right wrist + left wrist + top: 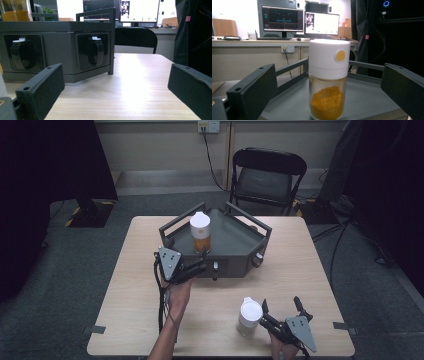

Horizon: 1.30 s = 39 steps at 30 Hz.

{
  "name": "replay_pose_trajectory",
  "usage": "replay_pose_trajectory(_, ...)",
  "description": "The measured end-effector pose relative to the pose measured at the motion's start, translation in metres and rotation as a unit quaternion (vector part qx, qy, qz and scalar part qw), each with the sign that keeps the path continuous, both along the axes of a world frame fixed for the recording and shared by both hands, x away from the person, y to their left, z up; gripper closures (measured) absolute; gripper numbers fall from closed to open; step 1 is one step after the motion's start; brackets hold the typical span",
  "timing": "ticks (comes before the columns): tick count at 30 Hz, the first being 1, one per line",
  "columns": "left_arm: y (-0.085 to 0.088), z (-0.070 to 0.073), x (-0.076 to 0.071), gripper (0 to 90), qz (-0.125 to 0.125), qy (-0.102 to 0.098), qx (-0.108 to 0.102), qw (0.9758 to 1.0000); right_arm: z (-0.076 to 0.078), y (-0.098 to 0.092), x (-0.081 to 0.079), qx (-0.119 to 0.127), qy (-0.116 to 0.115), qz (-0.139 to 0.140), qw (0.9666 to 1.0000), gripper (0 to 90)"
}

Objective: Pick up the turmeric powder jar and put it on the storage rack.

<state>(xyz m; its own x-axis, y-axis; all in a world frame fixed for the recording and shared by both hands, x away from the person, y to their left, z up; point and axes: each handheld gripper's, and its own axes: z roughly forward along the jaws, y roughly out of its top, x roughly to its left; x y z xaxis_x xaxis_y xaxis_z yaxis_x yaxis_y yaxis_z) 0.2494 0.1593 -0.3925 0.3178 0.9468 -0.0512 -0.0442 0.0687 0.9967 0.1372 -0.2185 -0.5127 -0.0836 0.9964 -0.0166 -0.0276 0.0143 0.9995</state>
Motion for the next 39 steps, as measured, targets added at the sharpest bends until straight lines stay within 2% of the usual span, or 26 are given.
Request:
replay_pose_trajectory(5,0.002,-0.009,-0.007,0.2,0.010,-0.007,-0.007,0.9999,0.000,0.000,0.000,0.000,0.000,0.000,1.0000,0.0)
replay_pose_trajectory(8,0.003,-0.013,-0.011,0.2,0.012,-0.007,-0.003,0.9999,0.000,0.000,0.000,0.000,0.000,0.000,1.0000,0.0)
replay_pose_trajectory(19,0.010,-0.024,-0.025,0.2,0.021,-0.007,-0.009,0.9997,0.000,0.000,0.000,0.000,0.000,0.000,1.0000,0.0)
replay_pose_trajectory(25,0.013,-0.031,-0.033,0.2,0.024,-0.010,-0.005,0.9996,0.000,0.000,0.000,0.000,0.000,0.000,1.0000,0.0)
replay_pose_trajectory(39,0.022,-0.046,-0.052,0.2,0.035,-0.001,-0.011,0.9993,0.000,0.000,0.000,0.000,0.000,0.000,1.0000,0.0)
